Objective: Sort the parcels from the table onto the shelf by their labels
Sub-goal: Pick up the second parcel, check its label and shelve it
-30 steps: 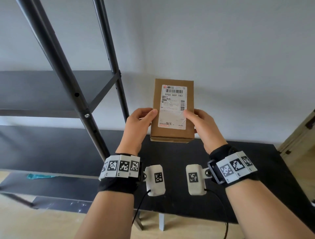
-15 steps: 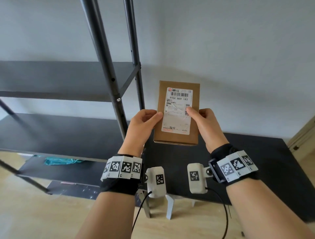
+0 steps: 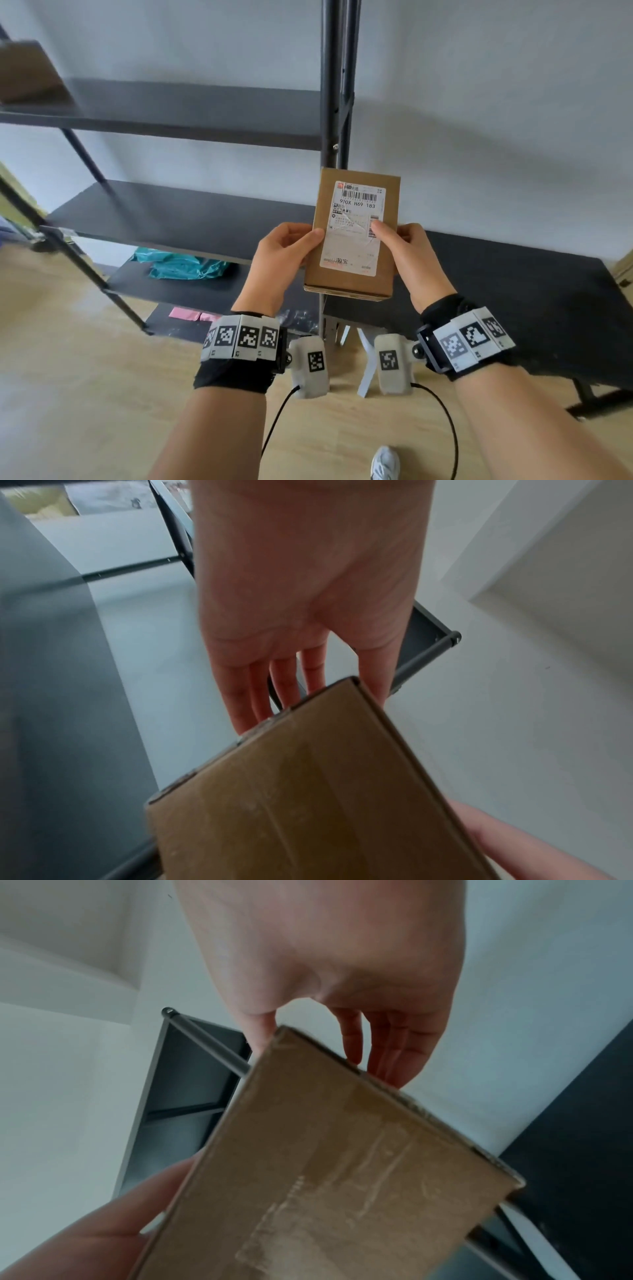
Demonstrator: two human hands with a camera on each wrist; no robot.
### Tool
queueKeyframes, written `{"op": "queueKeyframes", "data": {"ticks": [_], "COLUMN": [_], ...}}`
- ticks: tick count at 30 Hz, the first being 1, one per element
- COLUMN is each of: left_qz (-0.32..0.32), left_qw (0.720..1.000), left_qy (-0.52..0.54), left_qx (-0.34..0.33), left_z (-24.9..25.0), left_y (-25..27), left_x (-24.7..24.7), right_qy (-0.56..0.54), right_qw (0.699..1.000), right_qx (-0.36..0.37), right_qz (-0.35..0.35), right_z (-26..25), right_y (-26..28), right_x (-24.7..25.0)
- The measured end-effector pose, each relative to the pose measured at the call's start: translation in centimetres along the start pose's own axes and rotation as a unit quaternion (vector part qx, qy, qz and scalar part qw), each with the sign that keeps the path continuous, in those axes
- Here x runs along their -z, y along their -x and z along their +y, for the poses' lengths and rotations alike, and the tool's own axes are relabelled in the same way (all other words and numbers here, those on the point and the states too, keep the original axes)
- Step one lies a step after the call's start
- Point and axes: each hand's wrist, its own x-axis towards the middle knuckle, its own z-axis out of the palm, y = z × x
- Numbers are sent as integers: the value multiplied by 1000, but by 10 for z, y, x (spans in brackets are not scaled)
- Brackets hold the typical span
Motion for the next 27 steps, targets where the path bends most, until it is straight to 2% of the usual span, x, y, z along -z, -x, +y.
{"op": "queueKeyframes", "data": {"ticks": [8,13,19,27], "left_qz": [80,147,215,279], "left_qw": [996,988,975,959], "left_qy": [21,35,43,30], "left_qx": [19,37,35,29], "left_z": [-16,-26,-29,-31], "left_y": [46,57,47,-3], "left_x": [108,173,239,320], "right_qy": [18,32,35,42], "right_qw": [996,988,971,952], "right_qx": [9,19,23,38], "right_qz": [-92,-152,-234,-302], "right_z": [-7,-13,-24,-47], "right_y": [43,49,30,-29], "right_x": [-102,-172,-254,-370]}}
